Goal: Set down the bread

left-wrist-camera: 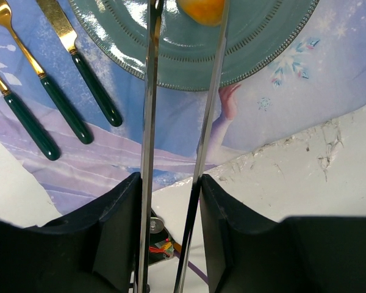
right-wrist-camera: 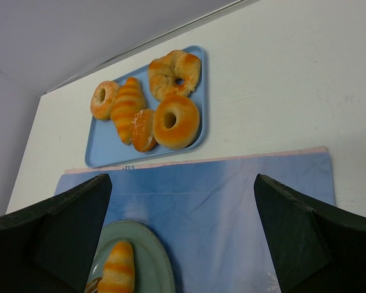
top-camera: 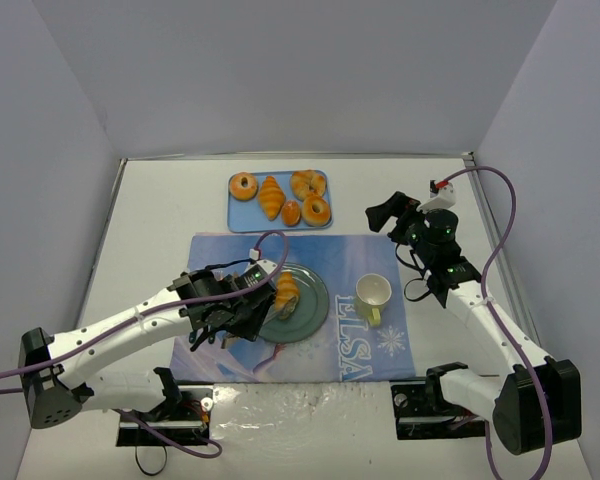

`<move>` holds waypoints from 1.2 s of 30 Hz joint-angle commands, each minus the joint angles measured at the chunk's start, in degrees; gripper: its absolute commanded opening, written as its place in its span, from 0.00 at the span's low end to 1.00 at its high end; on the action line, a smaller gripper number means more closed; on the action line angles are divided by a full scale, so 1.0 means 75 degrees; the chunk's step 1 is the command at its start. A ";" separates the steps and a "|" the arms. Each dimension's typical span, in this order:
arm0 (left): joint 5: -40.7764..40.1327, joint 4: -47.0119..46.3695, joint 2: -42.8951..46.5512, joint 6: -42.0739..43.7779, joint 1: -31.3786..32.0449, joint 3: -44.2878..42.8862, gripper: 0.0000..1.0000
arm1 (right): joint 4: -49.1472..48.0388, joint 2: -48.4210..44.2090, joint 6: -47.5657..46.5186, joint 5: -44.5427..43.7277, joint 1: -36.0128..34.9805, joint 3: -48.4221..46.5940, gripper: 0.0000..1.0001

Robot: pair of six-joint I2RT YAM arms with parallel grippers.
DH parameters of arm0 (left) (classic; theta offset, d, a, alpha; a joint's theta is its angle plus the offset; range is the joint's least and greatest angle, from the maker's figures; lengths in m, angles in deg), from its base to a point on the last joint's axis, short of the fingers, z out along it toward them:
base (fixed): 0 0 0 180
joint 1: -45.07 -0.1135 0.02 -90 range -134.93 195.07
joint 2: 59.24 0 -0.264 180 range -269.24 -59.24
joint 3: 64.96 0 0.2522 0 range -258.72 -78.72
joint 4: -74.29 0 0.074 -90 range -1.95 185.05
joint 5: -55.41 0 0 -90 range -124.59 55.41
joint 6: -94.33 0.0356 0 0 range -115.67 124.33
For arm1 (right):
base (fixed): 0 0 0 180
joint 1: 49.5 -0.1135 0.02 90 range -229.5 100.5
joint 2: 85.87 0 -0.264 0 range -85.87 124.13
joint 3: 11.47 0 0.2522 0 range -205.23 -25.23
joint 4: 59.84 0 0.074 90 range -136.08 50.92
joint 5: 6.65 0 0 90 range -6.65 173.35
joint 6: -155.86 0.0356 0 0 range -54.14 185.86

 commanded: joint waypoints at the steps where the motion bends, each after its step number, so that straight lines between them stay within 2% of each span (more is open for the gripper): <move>1: -0.0143 0.0252 0.0313 -0.0123 0.0058 -0.0251 0.37 | -0.0720 0.0010 0.0079 -0.0171 -0.0060 -0.0120 1.00; 4: -0.0072 0.0276 0.0350 -0.0110 0.0058 -0.0298 0.42 | -0.0731 -0.0001 0.0079 -0.0172 -0.0072 -0.0108 1.00; 10: 0.0007 0.0327 0.0445 -0.0078 0.0058 -0.0362 0.46 | -0.0729 -0.0027 0.0079 -0.0183 -0.0095 -0.0085 1.00; 24: -0.0155 0.0487 0.0666 -0.0017 0.0058 -0.1561 0.45 | -0.0626 -0.0212 0.0044 -0.0230 -0.0095 -0.0073 1.00; 27: -0.0607 0.0522 0.0622 0.0023 0.0002 -0.1933 0.45 | -0.0579 -0.0273 0.0032 -0.0219 -0.0097 -0.0061 1.00; 29: -0.0723 0.0518 0.0492 0.0146 -0.0272 -0.2125 0.45 | -0.0592 -0.0296 0.0033 -0.0229 -0.0106 -0.0039 1.00; 30: -0.0664 0.0476 0.0391 0.0382 -0.0786 -0.2252 0.45 | -0.0609 -0.0313 0.0042 -0.0221 -0.0098 -0.0047 1.00; 31: -0.0581 0.0414 0.0311 0.0550 -0.0936 -0.2339 0.45 | -0.0614 -0.0318 0.0044 -0.0218 -0.0095 -0.0041 1.00; 36: 0.0317 -0.0408 -0.0358 0.1497 -0.3170 -0.2659 0.45 | -0.0634 -0.0301 0.0056 -0.0121 -0.0107 -0.0094 1.00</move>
